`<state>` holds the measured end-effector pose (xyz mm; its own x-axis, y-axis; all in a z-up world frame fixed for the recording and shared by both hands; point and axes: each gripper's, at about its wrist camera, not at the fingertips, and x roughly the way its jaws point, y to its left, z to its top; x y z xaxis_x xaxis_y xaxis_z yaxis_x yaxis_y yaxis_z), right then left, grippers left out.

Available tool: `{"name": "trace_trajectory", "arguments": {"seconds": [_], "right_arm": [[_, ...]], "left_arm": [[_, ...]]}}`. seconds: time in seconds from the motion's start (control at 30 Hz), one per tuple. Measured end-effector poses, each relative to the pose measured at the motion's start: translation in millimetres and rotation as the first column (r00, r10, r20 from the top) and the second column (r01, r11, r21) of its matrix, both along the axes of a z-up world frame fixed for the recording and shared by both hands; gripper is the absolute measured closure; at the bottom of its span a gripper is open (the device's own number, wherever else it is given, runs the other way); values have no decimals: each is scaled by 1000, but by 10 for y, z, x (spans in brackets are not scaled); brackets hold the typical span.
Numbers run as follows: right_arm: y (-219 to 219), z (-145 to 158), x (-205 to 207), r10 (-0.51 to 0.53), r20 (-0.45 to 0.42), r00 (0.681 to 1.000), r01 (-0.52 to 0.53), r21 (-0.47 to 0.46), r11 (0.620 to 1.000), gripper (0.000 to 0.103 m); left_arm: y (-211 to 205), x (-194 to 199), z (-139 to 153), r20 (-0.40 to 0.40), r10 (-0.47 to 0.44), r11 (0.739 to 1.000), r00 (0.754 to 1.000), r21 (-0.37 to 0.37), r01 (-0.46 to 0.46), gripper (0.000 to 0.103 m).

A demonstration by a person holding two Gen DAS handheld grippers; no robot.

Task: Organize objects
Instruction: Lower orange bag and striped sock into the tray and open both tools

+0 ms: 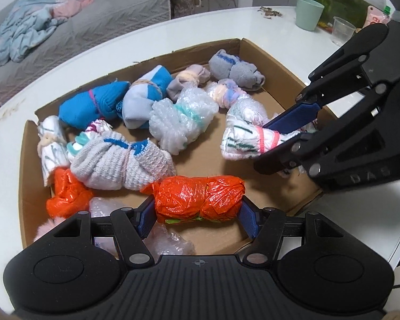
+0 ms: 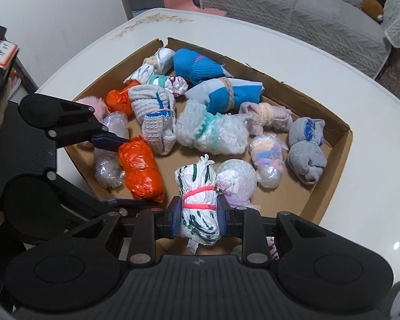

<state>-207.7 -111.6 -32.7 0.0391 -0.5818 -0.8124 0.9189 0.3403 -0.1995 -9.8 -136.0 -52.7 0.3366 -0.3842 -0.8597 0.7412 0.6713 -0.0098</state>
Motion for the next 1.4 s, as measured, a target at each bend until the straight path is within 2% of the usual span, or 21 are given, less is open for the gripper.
{"name": "trace_trajectory", "arguments": {"seconds": [0.2, 0.47, 0.73, 0.93, 1.1, 1.23, 1.4], "right_arm": [[-37, -47, 31, 29, 5, 1000, -29, 28, 999, 78], [-45, -92, 47, 44, -50, 998, -42, 44, 998, 78], [-65, -188, 10, 38, -87, 995, -29, 105, 994, 77], [-53, -178, -3, 25, -104, 994, -14, 103, 995, 75], [-66, -136, -42, 3, -83, 997, 7, 116, 993, 73], [-45, -51, -77, 6, -61, 998, 1, 105, 994, 61], [-16, 46, -87, 13, -55, 998, -9, 84, 996, 53]], "left_arm": [[-39, 20, -19, -10, 3, 1000, 1000, 29, -3, 34], [-78, 82, -60, -47, 20, 998, 999, 58, -17, 31], [-123, 86, -48, -64, 21, 997, 998, 73, -16, 30], [-105, 119, -18, -90, 68, 994, 994, 94, -59, 19], [-96, 130, 21, -107, 99, 991, 989, 105, -88, 18], [-63, 141, 59, -123, 96, 992, 988, 96, -84, 14], [-30, 107, 145, -134, 102, 992, 986, 85, -91, 10]]}}
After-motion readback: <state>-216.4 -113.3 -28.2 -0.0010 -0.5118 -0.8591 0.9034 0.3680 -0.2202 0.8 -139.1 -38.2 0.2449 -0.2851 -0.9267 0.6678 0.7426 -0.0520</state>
